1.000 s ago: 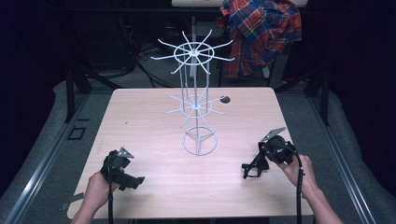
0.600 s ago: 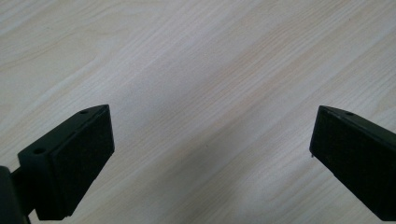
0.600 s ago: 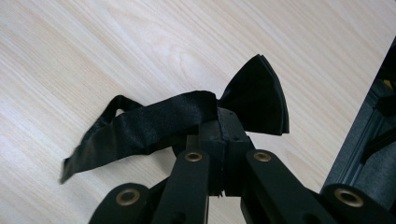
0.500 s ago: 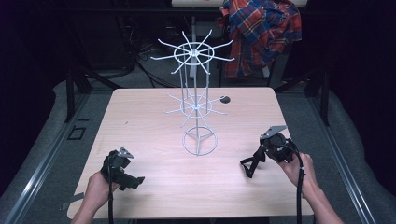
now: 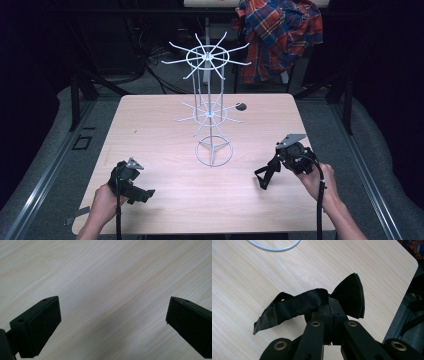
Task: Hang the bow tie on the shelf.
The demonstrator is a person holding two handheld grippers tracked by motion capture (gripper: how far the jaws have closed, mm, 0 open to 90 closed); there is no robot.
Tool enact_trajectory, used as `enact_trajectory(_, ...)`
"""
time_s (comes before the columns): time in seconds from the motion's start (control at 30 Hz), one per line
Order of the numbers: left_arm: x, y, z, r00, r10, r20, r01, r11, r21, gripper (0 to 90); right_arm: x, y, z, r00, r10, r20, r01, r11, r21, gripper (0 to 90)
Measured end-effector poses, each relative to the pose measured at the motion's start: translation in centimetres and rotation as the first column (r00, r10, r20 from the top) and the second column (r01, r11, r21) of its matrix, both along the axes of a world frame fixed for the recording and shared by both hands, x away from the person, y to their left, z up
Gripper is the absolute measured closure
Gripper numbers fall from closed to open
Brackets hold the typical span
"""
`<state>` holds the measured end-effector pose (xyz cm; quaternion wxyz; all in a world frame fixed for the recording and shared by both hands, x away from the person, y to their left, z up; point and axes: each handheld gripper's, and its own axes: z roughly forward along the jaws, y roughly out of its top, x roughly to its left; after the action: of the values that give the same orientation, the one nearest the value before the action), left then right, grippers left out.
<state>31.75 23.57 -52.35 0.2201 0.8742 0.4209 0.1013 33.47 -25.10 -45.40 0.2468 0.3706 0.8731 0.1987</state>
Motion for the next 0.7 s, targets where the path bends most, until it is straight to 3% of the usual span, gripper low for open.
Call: enact_trajectory(0.7,-0.2,-0.1,0.2,1.0000,-0.001,0.005,0.001,1.0000,0.001,0.0,0.1,0.5,3.0,0.9991,-0.003,0.043,0.001,0.9985,0.055,90.0)
